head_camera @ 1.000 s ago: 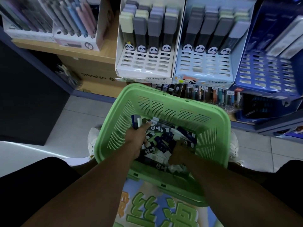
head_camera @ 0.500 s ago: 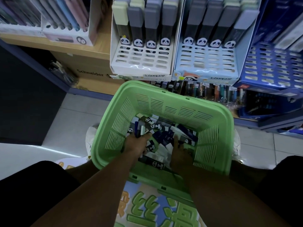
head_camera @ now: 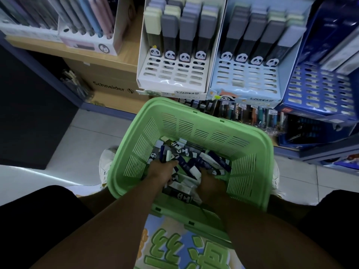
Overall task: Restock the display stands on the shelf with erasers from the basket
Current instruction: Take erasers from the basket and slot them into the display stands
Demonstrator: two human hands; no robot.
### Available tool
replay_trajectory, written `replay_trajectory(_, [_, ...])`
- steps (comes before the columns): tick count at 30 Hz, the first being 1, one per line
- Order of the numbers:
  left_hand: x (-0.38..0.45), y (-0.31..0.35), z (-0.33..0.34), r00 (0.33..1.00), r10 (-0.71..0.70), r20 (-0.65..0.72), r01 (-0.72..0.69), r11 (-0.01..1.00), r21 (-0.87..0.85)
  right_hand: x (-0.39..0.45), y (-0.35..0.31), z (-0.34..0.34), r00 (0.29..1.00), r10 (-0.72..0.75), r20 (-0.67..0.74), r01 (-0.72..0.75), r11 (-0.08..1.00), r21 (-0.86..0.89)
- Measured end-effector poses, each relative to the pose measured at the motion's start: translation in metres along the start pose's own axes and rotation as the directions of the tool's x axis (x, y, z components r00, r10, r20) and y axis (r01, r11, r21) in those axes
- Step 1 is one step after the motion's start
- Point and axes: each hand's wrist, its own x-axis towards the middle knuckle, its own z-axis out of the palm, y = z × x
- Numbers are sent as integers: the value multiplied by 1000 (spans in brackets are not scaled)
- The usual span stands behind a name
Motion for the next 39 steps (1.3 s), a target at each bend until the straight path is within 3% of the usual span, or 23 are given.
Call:
replay_trajectory(6, [-20, 12, 2, 999, 28, 32, -28, 1000, 13, -20, 1, -19, 999, 18, 37, -27, 966, 258])
replay_trajectory(10, [-48, 21, -4, 989, 63, 130, -66, 998, 21, -46, -22, -60, 989, -142, -37, 140, 841, 522])
replay_trajectory(12, [-67, 29, -7, 970, 96, 222, -74, 992, -103, -67, -40, -90, 966, -217, -137, 256, 778, 574])
replay_trajectory(14, [-89, 45, -8, 940, 133, 314, -45, 961, -271, -89, -59, -118, 930, -283, -233, 366, 744, 559])
replay_trajectory(17, [-122, 73, -14, 892, 197, 406, -36, 927, -373, -125, -79, -156, 891, -350, -289, 451, 760, 469])
replay_trajectory(21, [-165, 104, -20, 852, 276, 444, -88, 913, -399, -171, -84, -215, 849, -457, -265, 485, 873, 47])
replay_trajectory(24, [-190, 122, -17, 821, 322, 472, -88, 888, -451, -204, -80, -254, 778, -536, -327, 453, 840, -300])
replay_trajectory(27, [-211, 140, -13, 805, 342, 485, -107, 887, -449, -228, -75, -281, 718, -587, -375, 427, 796, -428])
replay_trajectory(31, [-228, 173, -9, 765, 383, 518, -159, 891, -424, -241, -64, -306, 675, -537, -506, 371, 840, -396])
replay_trajectory(36, [-232, 205, -5, 784, 342, 517, -242, 937, -253, -220, -56, -310, 725, -451, -521, 518, 855, -19])
replay_trajectory(39, [-229, 212, -5, 755, 345, 558, -224, 935, -276, -204, -51, -311, 746, -431, -507, 535, 842, 71])
